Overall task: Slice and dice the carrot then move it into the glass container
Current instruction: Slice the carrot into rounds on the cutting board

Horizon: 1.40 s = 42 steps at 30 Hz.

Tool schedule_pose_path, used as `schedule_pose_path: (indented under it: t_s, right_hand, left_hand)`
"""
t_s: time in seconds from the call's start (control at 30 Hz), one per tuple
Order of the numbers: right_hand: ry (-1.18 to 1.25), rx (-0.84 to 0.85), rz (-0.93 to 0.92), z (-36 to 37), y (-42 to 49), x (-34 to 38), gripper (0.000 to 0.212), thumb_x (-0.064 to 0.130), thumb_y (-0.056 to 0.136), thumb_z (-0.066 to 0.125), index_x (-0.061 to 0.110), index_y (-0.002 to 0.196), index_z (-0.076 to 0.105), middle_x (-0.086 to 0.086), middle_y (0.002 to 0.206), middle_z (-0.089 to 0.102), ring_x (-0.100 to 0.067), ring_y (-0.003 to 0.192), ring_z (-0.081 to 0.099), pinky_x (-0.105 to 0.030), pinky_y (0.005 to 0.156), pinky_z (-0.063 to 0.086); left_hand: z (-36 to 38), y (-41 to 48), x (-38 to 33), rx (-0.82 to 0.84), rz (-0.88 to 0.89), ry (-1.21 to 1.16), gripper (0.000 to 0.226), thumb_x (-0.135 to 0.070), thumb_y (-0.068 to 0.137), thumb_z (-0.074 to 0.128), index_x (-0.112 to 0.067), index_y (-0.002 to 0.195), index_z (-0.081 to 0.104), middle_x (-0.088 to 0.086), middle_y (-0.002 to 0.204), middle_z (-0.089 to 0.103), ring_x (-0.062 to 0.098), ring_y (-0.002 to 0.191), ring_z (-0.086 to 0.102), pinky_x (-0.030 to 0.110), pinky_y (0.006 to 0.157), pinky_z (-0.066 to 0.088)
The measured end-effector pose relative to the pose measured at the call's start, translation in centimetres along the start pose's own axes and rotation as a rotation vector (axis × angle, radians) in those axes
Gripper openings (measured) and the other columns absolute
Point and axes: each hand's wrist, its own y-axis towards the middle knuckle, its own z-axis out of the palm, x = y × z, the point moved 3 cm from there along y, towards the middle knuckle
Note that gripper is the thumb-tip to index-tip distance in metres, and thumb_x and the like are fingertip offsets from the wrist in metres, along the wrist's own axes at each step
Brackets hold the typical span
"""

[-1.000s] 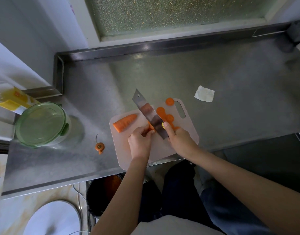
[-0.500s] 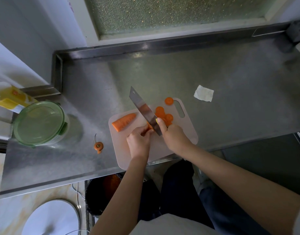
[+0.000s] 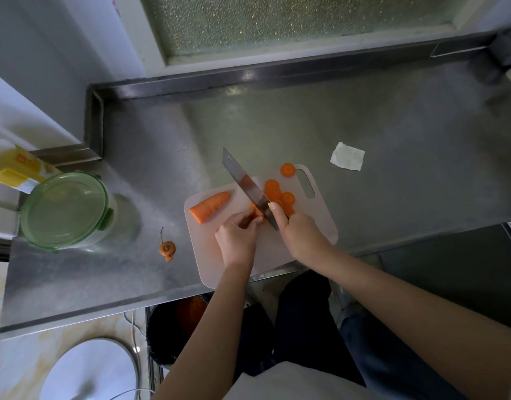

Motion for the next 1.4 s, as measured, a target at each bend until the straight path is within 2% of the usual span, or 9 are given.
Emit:
schedule_pose_path:
  t_s: [0.13, 0.23, 0.37, 0.5, 0.6, 0.77, 0.87, 1.23, 1.4]
  right_hand:
    - [0.007, -0.023, 0.082, -0.3, 0.3, -1.5, 0.055, 0.048, 0.100, 0.030, 0.001, 0.104, 0.059, -0.002, 0.074, 0.052, -0.022, 0.078, 0.051, -0.027, 0.065, 0.036]
    - [-0.037, -0.063, 0.143, -0.1, 0.7, -2.9, 0.066, 0.057, 0.096, 0.026, 0.002, 0.085, 0.061, -0.013, 0.080, 0.062, -0.030, 0.085, 0.059, -0.027, 0.071, 0.037]
    - [-0.041, -0.074, 0.164, 0.3, 0.6, -3.8, 0.063, 0.056, 0.097, 0.026, 0.008, 0.065, 0.050, -0.009, 0.069, 0.055, -0.026, 0.073, 0.054, -0.027, 0.066, 0.034]
    - [-0.033, -0.076, 0.160, 0.2, 1.1, -3.9, 0.062, 0.055, 0.097, 0.026, 0.008, 0.067, 0.052, -0.008, 0.069, 0.056, -0.027, 0.074, 0.054, -0.027, 0.067, 0.033]
    - [0.022, -0.085, 0.139, 0.3, 1.7, -3.8, 0.064, 0.057, 0.097, 0.026, 0.005, 0.079, 0.059, -0.014, 0.080, 0.064, -0.030, 0.082, 0.059, -0.027, 0.071, 0.035]
    - [0.089, -0.047, 0.081, 0.6, 1.8, -2.2, 0.065, 0.054, 0.098, 0.028, 0.013, 0.049, 0.040, -0.003, 0.053, 0.044, -0.019, 0.056, 0.044, -0.028, 0.055, 0.032]
    - [0.084, -0.033, 0.071, 0.9, 1.9, -1.5, 0.066, 0.053, 0.099, 0.028, 0.013, 0.048, 0.040, -0.005, 0.053, 0.045, -0.021, 0.057, 0.045, -0.028, 0.062, 0.031]
    - [0.106, -0.060, 0.054, 1.1, 1.5, -1.6, 0.066, 0.051, 0.099, 0.030, 0.011, 0.048, 0.041, -0.005, 0.051, 0.044, -0.018, 0.051, 0.044, -0.023, 0.051, 0.030]
    - [0.129, -0.064, 0.031, 1.2, 1.1, -1.5, 0.065, 0.049, 0.099, 0.032, 0.011, 0.046, 0.039, -0.004, 0.048, 0.043, -0.017, 0.048, 0.044, -0.025, 0.051, 0.032]
  left_hand:
    - [0.7, 0.1, -0.2, 0.046, 0.036, 0.012, 0.016, -0.008, 0.076, 0.075, -0.014, 0.091, 0.074, -0.003, 0.088, 0.072, 0.000, 0.076, 0.062, 0.002, 0.077, 0.045]
    - [0.5, 0.2, -0.1, 0.092, 0.074, 0.060, 0.020, -0.011, 0.075, 0.076, -0.012, 0.095, 0.073, -0.003, 0.091, 0.070, 0.003, 0.080, 0.062, -0.003, 0.074, 0.040]
    - [0.5, 0.2, -0.1, 0.168, 0.210, 0.178, 0.034, -0.012, 0.068, 0.082, -0.011, 0.100, 0.072, -0.008, 0.091, 0.062, 0.006, 0.080, 0.058, 0.000, 0.075, 0.041]
    - [0.6, 0.6, -0.2, 0.221, 0.295, 0.255, 0.035, -0.007, 0.068, 0.080, -0.011, 0.101, 0.072, 0.000, 0.093, 0.064, 0.012, 0.076, 0.061, 0.015, 0.075, 0.049]
    - [0.5, 0.6, -0.1, 0.176, 0.314, 0.260, 0.032, -0.010, 0.071, 0.079, -0.010, 0.102, 0.072, 0.001, 0.094, 0.066, 0.012, 0.077, 0.058, 0.009, 0.073, 0.042]
    - [0.0, 0.4, 0.3, 0.111, 0.170, 0.140, 0.028, -0.008, 0.078, 0.073, -0.011, 0.106, 0.069, 0.002, 0.094, 0.068, 0.009, 0.079, 0.057, 0.000, 0.071, 0.038]
    - [-0.3, 0.4, 0.5, 0.091, 0.109, 0.087, 0.025, -0.010, 0.078, 0.073, -0.013, 0.102, 0.069, 0.002, 0.092, 0.070, 0.007, 0.078, 0.061, 0.001, 0.071, 0.041]
    - [-0.5, 0.5, 0.4, 0.144, 0.112, 0.096, 0.021, -0.013, 0.080, 0.071, -0.019, 0.099, 0.065, -0.003, 0.089, 0.066, 0.005, 0.078, 0.059, 0.010, 0.074, 0.047]
    - [-0.7, 0.6, 0.2, 0.138, 0.117, 0.159, 0.010, -0.015, 0.079, 0.072, -0.019, 0.084, 0.065, 0.002, 0.089, 0.061, -0.001, 0.068, 0.054, 0.000, 0.065, 0.039]
